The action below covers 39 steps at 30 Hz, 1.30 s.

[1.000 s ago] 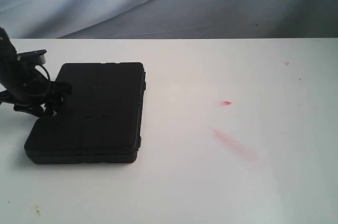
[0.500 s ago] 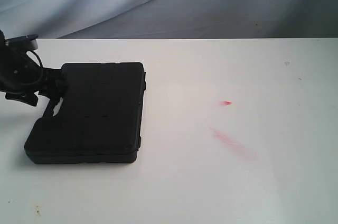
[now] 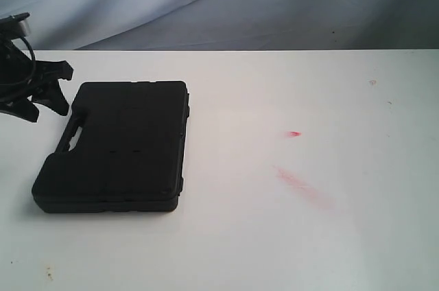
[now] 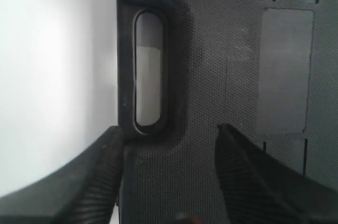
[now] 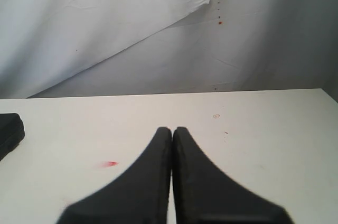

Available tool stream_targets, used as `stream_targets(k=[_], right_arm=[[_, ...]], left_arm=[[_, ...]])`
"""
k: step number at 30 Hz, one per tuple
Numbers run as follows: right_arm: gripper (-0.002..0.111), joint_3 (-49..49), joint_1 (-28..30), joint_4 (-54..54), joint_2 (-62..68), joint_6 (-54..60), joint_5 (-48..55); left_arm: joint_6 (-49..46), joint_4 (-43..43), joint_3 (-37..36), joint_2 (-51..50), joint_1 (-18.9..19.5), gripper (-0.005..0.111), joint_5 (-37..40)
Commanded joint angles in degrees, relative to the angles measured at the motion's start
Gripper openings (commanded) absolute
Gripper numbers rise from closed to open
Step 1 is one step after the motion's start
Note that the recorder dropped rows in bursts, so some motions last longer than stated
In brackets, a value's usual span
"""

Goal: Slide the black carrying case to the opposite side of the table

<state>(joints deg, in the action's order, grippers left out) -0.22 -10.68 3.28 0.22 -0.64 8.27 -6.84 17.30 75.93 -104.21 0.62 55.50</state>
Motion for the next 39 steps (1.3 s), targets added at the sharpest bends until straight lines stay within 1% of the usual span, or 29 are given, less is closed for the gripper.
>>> stream_targets(k=[1, 4, 9, 15, 25, 29, 32, 39], right_arm=[[0.0, 0.22, 0.38, -0.59, -0.22, 0.2, -0.61], [0.0, 0.22, 0.38, -0.59, -0.22, 0.2, -0.61], [0.0, 0.22, 0.38, -0.59, -0.22, 0.2, -0.61], [0.0, 0.22, 0.38, -0.59, -0.22, 0.2, -0.61], [0.0, 0.22, 0.38, -0.59, -0.22, 0.2, -0.61], [0.0, 0.22, 0.38, -0.59, -0.22, 0.2, -0.61], [0.0, 0.22, 0.38, -0.59, -0.22, 0.2, -0.61], [0.0, 0.22, 0.38, -0.59, -0.22, 0.2, -0.61]], left_arm=[[-1.58, 1.49, -4.63, 6.21, -0.22, 0.029, -2.45], [-2.19, 1.69, -9.4, 11.01, -0.22, 0.001, -7.15], [-2.41, 1.69, -17.1, 18.54, -0.22, 0.0, -13.74], [-2.28, 3.84, -24.37, 25.29, -0.22, 0.0, -16.51], [-2.28, 5.16, -32.71, 33.78, -0.22, 0.0, -18.64], [-2.77, 8.78, -36.2, 38.53, -0.22, 0.0, -18.78], [-5.03, 11.83, -38.48, 42.92, -0.22, 0.0, -19.01], [-5.46, 12.35, -42.45, 52.18, -0.22, 0.0, -19.73]])
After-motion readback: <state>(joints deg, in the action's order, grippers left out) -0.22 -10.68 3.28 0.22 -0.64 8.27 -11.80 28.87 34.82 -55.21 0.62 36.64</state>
